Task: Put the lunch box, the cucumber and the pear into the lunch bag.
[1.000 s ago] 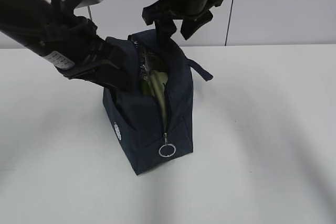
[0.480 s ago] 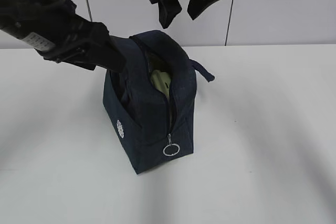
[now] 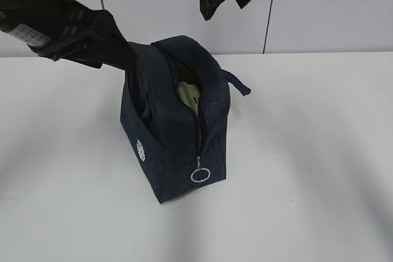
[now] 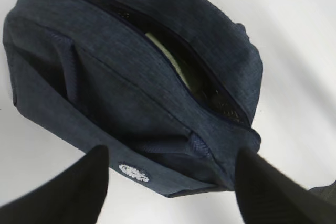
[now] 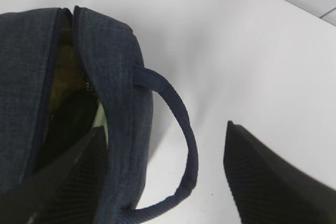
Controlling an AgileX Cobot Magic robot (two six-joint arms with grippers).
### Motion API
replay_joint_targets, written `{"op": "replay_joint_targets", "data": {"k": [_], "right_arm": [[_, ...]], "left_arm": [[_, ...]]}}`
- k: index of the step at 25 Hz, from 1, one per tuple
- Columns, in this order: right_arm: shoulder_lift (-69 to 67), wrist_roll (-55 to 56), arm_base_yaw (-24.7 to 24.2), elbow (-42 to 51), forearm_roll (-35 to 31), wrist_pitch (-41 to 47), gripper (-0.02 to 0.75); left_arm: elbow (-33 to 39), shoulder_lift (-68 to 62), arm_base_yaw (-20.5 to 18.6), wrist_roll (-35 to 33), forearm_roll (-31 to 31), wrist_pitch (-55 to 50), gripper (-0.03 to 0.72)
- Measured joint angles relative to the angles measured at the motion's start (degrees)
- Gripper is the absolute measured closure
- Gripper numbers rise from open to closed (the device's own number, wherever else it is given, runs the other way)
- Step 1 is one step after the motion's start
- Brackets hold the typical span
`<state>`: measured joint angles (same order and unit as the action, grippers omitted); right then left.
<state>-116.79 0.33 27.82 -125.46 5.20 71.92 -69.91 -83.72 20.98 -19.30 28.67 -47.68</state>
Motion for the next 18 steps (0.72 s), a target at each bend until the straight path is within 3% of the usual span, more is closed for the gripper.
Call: {"op": "replay_joint_targets", "data": {"k": [13, 18], "right_arm": [[2.05, 0.91, 0.00, 16.54, 4.96, -0.44, 0.201], [6.58, 1.16, -0.26, 19.86, 6.14, -0.56, 0.201]], "left_arm": [[0.30, -0.70, 0.00, 1.90, -6.57, -0.67, 0.241], [4.97, 0.49, -0.04, 2.30, -7.56, 3.36, 0.241]]}}
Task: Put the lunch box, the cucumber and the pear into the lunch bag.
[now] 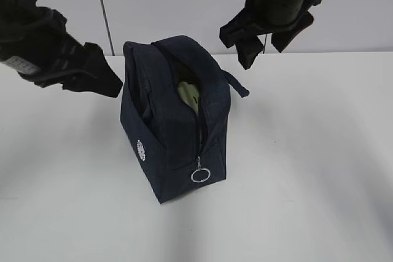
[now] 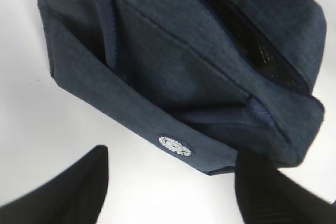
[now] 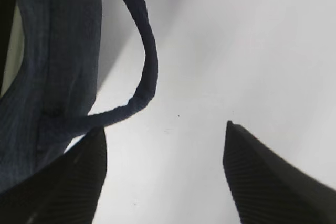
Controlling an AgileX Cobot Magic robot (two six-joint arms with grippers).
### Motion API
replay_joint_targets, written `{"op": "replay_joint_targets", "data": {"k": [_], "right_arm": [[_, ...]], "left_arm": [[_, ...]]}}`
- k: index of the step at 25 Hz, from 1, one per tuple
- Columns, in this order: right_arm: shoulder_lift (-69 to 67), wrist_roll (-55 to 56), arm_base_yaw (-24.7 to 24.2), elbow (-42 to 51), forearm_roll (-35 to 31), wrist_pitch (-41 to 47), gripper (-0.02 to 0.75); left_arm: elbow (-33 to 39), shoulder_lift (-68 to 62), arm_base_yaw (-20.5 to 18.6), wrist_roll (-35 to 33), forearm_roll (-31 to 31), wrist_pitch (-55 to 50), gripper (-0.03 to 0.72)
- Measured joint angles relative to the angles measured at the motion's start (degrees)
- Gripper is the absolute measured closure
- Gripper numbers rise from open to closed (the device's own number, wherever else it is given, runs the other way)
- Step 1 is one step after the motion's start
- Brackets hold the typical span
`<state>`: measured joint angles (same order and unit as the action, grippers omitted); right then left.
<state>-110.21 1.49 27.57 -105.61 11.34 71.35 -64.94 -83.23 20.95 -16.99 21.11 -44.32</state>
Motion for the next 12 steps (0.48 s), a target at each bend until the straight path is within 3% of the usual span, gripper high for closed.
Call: {"op": "replay_joint_targets", "data": {"k": [5, 9, 12], "right_arm": [[7.43, 2.03, 0.00, 8.33, -0.15, -3.36, 0.206], [16.28, 2.47, -0.08, 22.60, -3.80, -15.69, 0.237], [21.13, 2.56, -0.08, 35.68, -7.81, -24.25, 0.244]], "left_arm": [[11.63, 7.29, 0.00, 0.15, 0.05, 11.30, 0.244], [20.49, 13.66, 0.00, 0.15, 0.52, 20.65, 0.257], [23.19, 16.13, 0.00, 0.15, 0.76, 22.26, 0.262]]}}
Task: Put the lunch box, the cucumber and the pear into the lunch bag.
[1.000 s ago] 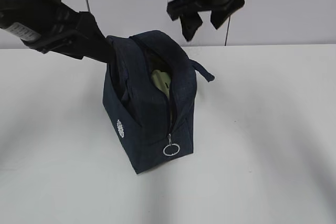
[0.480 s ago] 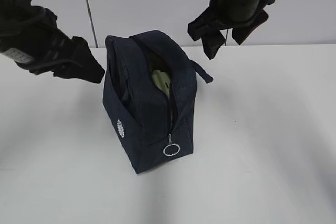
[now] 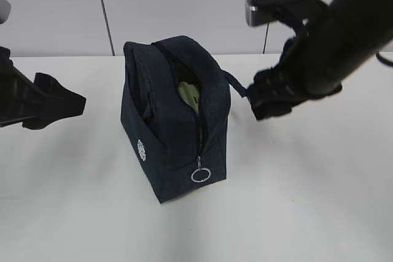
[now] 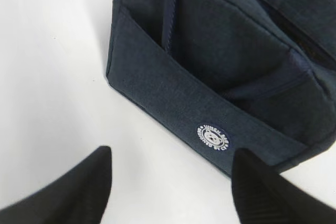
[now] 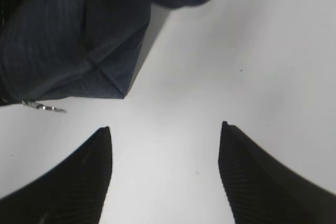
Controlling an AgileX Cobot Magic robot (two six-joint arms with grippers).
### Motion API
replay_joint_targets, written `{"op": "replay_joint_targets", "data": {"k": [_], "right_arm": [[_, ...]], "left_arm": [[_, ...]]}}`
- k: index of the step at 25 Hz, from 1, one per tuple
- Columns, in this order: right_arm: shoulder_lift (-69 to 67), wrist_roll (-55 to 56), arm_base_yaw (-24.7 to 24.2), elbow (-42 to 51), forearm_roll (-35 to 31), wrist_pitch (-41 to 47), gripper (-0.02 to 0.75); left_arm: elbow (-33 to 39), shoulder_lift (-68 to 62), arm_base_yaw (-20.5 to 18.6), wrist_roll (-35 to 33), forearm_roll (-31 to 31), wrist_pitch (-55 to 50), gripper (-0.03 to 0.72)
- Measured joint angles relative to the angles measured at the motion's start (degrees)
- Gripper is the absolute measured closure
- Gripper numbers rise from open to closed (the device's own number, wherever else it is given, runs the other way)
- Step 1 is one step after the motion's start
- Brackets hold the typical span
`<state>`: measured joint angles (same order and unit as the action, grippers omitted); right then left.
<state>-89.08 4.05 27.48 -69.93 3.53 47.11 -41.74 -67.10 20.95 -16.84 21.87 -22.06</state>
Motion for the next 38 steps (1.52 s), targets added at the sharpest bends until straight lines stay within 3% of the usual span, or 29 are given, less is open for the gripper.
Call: {"op": "replay_joint_targets", "data": {"k": [6, 15, 16, 20, 23, 24, 26, 31, 34, 38], "right_arm": [[4.68, -9.72, 0.00, 19.88, -12.79, -18.97, 0.247], [4.89, -57.85, 0.00, 24.94, -45.81, -27.01, 0.251], [3.72, -67.76, 0.00, 24.94, -53.59, -26.79, 0.253], [0.62, -88.66, -0.14, 26.14, -73.58, -25.51, 0.274], [-1.04, -106.51, -2.88, 29.80, -92.00, -21.96, 0.299], [-1.01, -110.05, -4.52, 31.06, -95.48, -19.67, 0.300], [-1.01, -115.71, -10.16, 34.00, -100.17, -12.26, 0.307], [-2.78, -118.53, -21.58, 35.78, -103.09, 5.77, 0.307], [-7.42, -116.90, -24.95, 34.70, -103.48, 15.30, 0.307], [-15.53, -115.31, -25.76, 34.33, -103.30, 17.40, 0.307]], "left_arm": [[0.55, 0.60, 0.00, -2.58, 0.17, 0.52, 0.267], [0.55, 0.86, 0.00, -7.29, 0.17, 0.48, 0.269], [0.55, 0.86, 0.00, -7.29, 0.17, 0.42, 0.269], [0.55, 0.86, 0.00, -7.31, 0.17, -1.02, 0.269], [0.55, 0.86, 0.00, -7.36, 0.17, -1.81, 0.272], [0.55, 0.86, 0.00, -7.36, 0.17, -1.86, 0.274], [0.55, 0.86, 0.00, -7.36, 0.17, -2.05, 0.274], [0.55, 0.86, 0.00, -7.40, 0.17, -2.29, 0.274], [0.55, 0.86, 0.00, -7.40, 0.17, -2.35, 0.274], [0.55, 0.90, 0.00, -7.46, 0.17, -2.57, 0.274]]}}
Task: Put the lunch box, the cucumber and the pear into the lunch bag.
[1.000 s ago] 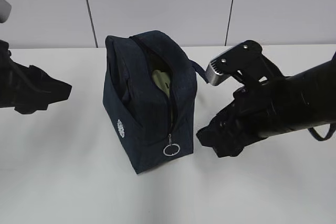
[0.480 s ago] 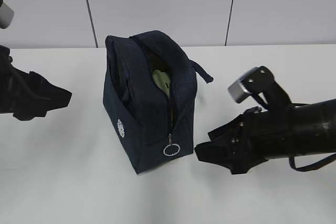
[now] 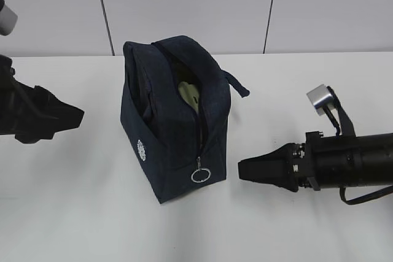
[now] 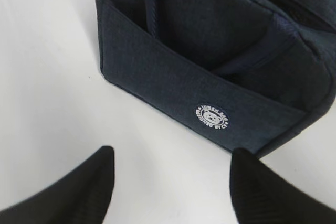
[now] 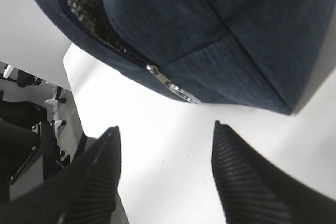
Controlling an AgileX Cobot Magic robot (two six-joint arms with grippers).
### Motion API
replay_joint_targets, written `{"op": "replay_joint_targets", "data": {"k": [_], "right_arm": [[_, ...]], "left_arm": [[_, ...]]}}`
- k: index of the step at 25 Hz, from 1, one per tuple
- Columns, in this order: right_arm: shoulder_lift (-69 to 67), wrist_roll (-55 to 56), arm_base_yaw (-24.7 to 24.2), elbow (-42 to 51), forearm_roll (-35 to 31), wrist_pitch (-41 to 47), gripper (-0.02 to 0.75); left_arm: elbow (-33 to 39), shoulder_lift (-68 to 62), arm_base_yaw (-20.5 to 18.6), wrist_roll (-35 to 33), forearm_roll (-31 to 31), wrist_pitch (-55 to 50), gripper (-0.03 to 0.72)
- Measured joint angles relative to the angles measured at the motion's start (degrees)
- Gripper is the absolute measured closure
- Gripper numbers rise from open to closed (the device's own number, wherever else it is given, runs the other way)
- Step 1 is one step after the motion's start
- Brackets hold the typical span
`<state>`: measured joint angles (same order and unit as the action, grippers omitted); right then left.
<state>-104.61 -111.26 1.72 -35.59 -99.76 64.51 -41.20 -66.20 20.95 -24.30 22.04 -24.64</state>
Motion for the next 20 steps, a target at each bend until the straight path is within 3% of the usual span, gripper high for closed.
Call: {"op": "replay_joint_targets", "data": {"k": [12, 20], "right_arm": [[-3.80, -1.19, 0.00, -0.94, -2.34, 0.56, 0.307], [-3.92, -23.90, 0.00, -3.60, -0.48, 0.68, 0.399]], "left_arm": [[0.00, 0.00, 0.00, 0.00, 0.00, -0.84, 0.274], [0.00, 0.00, 0.00, -0.05, 0.00, -1.14, 0.274]]}}
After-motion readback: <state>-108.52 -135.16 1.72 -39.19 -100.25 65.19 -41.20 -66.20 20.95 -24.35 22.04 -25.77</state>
